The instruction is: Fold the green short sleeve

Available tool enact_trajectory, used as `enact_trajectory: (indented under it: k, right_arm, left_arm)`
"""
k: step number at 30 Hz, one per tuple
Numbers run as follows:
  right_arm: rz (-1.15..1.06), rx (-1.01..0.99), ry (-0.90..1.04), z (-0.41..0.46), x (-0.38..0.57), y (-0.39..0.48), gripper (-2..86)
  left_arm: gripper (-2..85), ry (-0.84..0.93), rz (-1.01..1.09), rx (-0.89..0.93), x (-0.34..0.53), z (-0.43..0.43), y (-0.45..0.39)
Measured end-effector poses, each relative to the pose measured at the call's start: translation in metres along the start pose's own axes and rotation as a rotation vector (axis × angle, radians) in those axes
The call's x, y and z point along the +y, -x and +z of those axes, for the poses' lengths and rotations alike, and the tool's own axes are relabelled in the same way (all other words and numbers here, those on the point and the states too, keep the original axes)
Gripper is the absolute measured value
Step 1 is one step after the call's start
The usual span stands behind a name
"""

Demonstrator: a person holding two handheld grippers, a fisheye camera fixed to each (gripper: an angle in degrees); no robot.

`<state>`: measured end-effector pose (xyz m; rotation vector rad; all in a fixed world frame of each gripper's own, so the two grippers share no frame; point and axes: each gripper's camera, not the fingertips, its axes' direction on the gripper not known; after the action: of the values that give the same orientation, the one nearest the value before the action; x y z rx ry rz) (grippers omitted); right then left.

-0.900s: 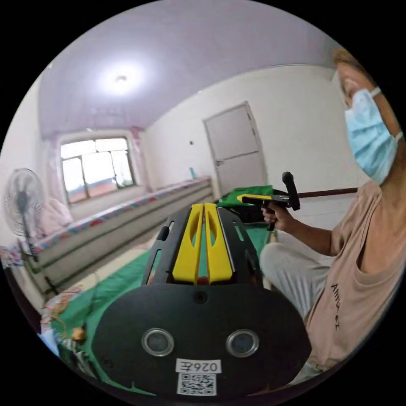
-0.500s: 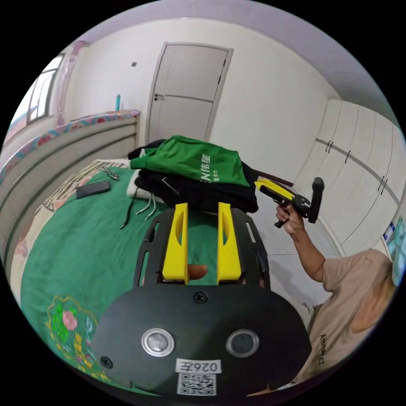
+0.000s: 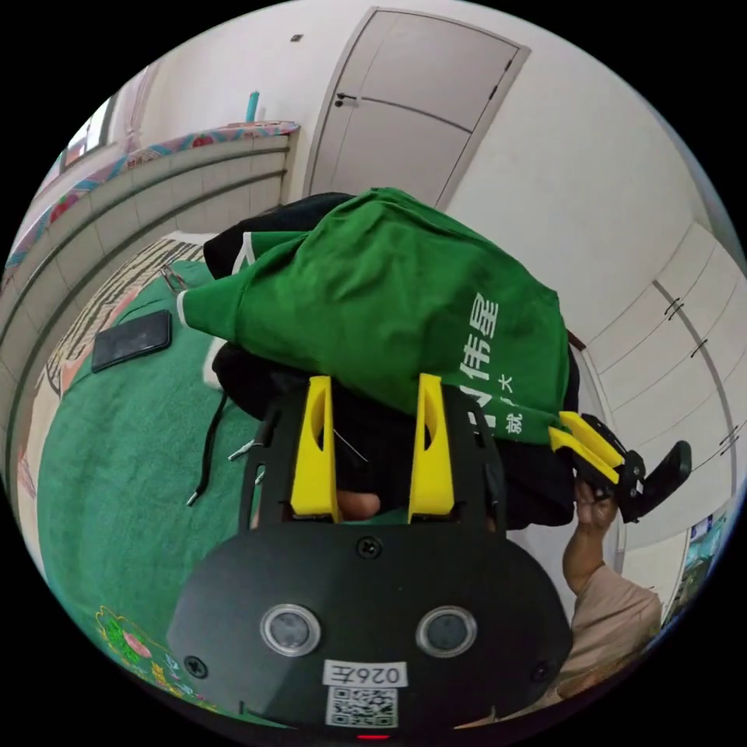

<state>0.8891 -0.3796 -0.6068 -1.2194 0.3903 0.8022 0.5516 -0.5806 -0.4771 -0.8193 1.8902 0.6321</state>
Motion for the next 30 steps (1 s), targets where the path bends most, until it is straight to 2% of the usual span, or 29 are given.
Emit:
enact_trajectory:
  k: [3, 6, 9, 12, 17, 22, 25, 27, 29, 30]
  right_arm:
    - [0.012, -0.016, -0.008, 0.003, -0.01, -0.002, -0.7]
    - [0.067, -0.073, -0.143, -0.024, -0.019, -0.002, -1.0]
    - [0.099, -0.21, -0.315, -0.068, -0.032, 0.003, -1.1]
    - [0.088, -0.405, -0.451, -0.108, -0.048, 0.024, -1.1]
    - [-0.012, -0.693, -0.432, -0.121, -0.089, 0.096, -1.2]
    - [-0.032, -1.013, -0.237, -0.057, -0.152, 0.225, -1.2]
    - [0.006, -1.157, -0.229, -0.037, -0.168, 0.29, -1.2]
    - [-0.027, -1.172, -0.208, -0.033, -0.165, 0.322, -1.1]
    - [-0.153, -1.115, -0.134, -0.027, -0.154, 0.356, -1.0]
    - [-0.29, -1.034, -0.06, -0.019, -0.145, 0.381, -1.0]
  left_arm:
    - [3.5, -0.086, -0.033, 0.125, 0.01, -0.027, 0.027]
    - [1.7, -0.196, -0.088, 0.27, 0.031, -0.059, 0.055]
    - [0.9, -0.327, -0.125, 0.401, 0.068, -0.11, 0.077]
    - [0.7, -0.433, -0.107, 0.45, 0.125, -0.181, 0.095]
    - [0.6, -0.526, -0.121, 0.306, 0.255, -0.301, 0.126]
    - [0.9, -0.68, -0.313, 0.133, 0.386, -0.406, 0.19]
    - [1.4, -0.82, -0.23, 0.073, 0.452, -0.466, 0.196]
    - [2.3, -0.721, -0.111, 0.046, 0.496, -0.482, 0.186]
    - [3.2, -0.543, -0.105, 0.005, 0.531, -0.47, 0.182]
    - [3.9, -0.441, -0.147, -0.059, 0.559, -0.459, 0.184]
